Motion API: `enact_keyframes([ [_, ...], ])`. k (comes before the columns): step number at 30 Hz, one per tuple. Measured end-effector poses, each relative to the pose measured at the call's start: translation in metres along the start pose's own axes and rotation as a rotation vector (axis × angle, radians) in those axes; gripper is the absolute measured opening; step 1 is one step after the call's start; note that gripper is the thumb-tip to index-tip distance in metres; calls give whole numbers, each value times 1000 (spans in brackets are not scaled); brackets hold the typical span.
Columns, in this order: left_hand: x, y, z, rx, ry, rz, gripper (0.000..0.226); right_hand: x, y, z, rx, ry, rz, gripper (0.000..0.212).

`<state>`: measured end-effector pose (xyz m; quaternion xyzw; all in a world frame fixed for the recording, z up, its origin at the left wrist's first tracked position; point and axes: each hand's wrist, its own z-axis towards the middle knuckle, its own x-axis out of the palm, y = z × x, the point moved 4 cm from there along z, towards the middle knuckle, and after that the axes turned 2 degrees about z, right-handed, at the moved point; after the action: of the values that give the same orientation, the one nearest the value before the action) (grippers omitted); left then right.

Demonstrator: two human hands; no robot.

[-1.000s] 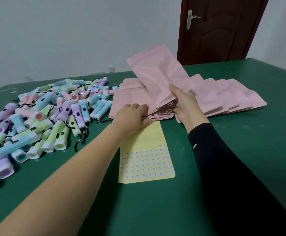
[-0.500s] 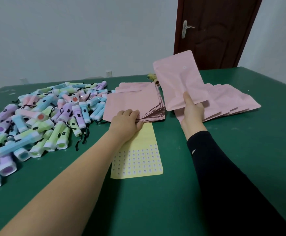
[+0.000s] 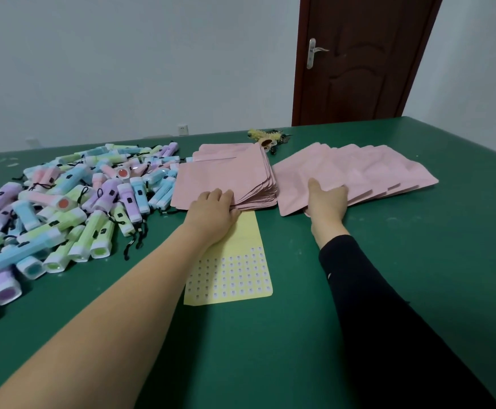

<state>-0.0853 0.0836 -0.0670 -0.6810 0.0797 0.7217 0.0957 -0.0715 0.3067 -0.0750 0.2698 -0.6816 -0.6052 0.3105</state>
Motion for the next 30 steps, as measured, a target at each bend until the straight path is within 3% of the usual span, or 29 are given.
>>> enact_keyframes([
  [3,-15,-13,-3,-22,-131,-81,43,-1,4,1,-22,47,-188,49],
  [5,-31,-43,-8,89,-339,-202,44,-5,6,1,-83,44,-352,52],
  [7,-39,-83,-10,235,-408,-301,41,-12,11,1,-132,0,-454,54],
  [9,-33,-119,-5,312,-329,-326,43,-21,16,2,-140,-64,-463,54],
  [13,-4,-149,11,233,-153,-281,56,-39,21,8,-153,-132,-362,35],
  [21,10,-151,29,165,-142,-305,50,-46,13,21,-60,-180,-231,24],
  [27,10,-147,36,141,-181,-300,43,-43,14,17,-48,-139,-138,44],
  [30,0,-146,30,131,-196,-308,39,-44,18,12,-102,-188,-100,42],
])
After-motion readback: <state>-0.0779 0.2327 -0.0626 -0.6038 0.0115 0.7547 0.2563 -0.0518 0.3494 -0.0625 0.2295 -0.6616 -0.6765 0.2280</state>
